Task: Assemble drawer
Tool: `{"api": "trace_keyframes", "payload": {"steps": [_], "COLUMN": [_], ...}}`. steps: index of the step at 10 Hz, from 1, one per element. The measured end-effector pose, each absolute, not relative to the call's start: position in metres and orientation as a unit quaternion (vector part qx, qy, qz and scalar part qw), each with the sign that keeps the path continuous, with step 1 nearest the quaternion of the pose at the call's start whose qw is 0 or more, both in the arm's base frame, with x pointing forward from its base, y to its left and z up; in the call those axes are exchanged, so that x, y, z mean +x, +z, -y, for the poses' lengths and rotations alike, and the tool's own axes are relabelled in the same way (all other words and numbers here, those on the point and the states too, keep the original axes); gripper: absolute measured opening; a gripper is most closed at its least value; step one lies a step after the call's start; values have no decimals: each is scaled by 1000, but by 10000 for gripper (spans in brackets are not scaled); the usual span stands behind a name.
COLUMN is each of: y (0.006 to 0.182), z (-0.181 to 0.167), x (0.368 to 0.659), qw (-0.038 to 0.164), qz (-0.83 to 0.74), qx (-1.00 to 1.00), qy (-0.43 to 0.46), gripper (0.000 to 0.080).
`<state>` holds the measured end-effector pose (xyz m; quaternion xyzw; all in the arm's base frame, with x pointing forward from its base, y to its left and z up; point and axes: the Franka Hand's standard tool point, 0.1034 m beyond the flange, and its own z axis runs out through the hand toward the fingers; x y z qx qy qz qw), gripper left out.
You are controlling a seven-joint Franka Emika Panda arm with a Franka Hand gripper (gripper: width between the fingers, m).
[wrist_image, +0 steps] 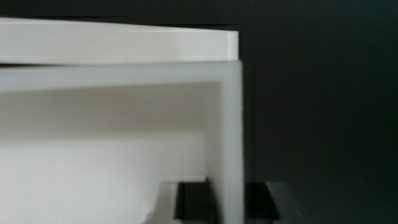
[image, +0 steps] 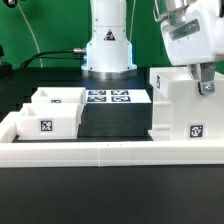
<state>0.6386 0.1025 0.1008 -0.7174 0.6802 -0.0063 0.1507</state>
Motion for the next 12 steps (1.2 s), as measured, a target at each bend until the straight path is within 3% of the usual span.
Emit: {"api": "trace_keyframes", "payload": {"steps": [1, 2, 3, 6, 7, 8, 10, 12], "y": [101, 101, 102, 106, 106, 107, 109, 135], "z": [-102, -103, -103, -102, -102, -102, -101, -94], "x": [639, 639, 639, 643, 644, 644, 643, 632], "qw": [151, 151, 152, 157, 158, 158, 158, 157], "qz": [-679, -678, -678, -677, -677, -677, -661, -587], "qx": [-718, -719, -719, -719, -718, -718, -733, -794], "qy": [-7, -7, -8, -16, -17, -17, -20, -14], "gripper": [52, 151, 151, 566, 566, 632, 644, 649]}}
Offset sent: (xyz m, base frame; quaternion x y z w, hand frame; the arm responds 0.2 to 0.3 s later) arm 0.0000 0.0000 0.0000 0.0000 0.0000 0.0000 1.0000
